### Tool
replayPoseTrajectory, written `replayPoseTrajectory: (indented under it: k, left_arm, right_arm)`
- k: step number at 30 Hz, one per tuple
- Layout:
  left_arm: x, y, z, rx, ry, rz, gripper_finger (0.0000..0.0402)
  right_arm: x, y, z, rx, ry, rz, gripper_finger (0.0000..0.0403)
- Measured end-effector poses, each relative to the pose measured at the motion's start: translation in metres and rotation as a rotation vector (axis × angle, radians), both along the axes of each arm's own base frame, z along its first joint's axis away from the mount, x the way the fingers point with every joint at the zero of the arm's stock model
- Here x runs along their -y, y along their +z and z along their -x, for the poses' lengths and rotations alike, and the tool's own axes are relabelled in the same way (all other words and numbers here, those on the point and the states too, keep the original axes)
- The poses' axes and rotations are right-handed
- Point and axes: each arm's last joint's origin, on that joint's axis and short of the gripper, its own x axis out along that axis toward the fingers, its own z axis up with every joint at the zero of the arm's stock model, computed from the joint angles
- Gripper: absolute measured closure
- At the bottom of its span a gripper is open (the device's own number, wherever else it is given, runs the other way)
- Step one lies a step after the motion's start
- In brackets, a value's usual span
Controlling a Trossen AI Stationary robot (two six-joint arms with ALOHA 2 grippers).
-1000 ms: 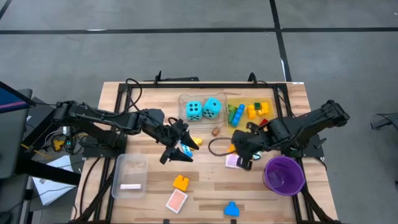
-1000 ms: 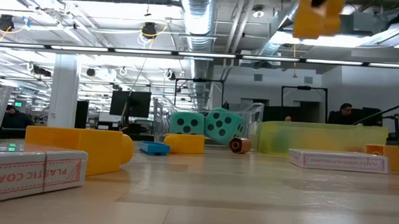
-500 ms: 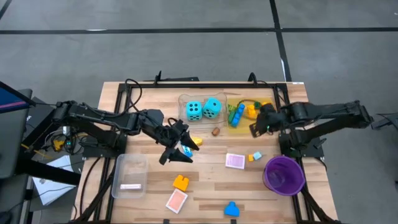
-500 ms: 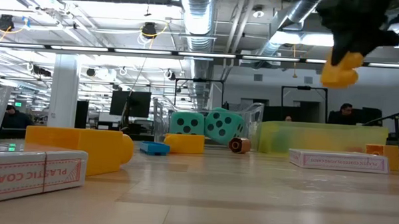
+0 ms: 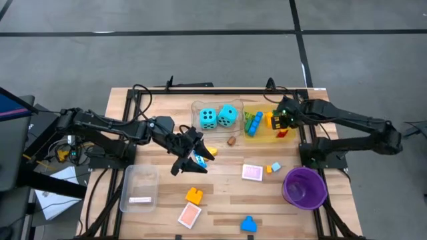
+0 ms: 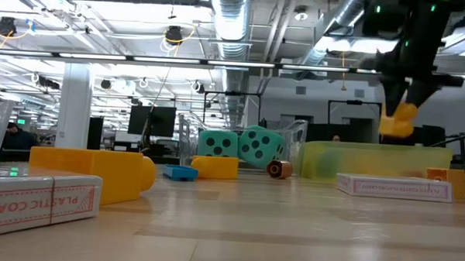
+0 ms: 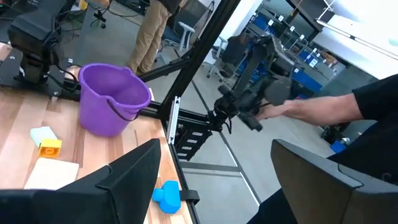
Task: Pick & Place Toys
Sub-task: Put the yellow game piece into the yellow bin
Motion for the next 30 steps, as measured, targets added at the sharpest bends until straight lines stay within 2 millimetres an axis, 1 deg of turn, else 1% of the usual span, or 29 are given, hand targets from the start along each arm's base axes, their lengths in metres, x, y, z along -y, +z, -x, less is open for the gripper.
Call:
replayPoseTrajectory:
  k: [5,9,12,16,20,23,30]
  left_arm:
    - [0.002,0.0,0.0,0.0,-0.006,0.0,0.01]
    - [0.002,0.0,0.0,0.0,-0.006,0.0,0.01]
    - [0.002,0.0,0.0,0.0,-0.006,0.0,0.01]
    - [0.002,0.0,0.0,0.0,-0.006,0.0,0.01]
    - [0.002,0.0,0.0,0.0,-0.006,0.0,0.01]
    - [0.002,0.0,0.0,0.0,-0.006,0.0,0.01]
    - [0.002,0.0,0.0,0.0,-0.006,0.0,0.01]
  right_arm:
    - [0.015,-0.019,0.004,0.037,-0.022,-0.031,0.0264]
    - [0.022,-0.025,0.007,0.057,-0.051,-0.012,0.0268]
    - [0.025,-0.031,0.01,0.044,-0.062,-0.021,0.0266]
    - [0.025,-0.046,0.011,0.014,-0.057,-0.092,0.0265]
    - [0.024,-0.056,0.008,0.016,-0.031,-0.1,0.0265]
    - [0.024,-0.058,0.006,0.048,-0.036,-0.085,0.0265]
    - [0.027,-0.058,0.007,0.05,-0.038,-0.077,0.0264]
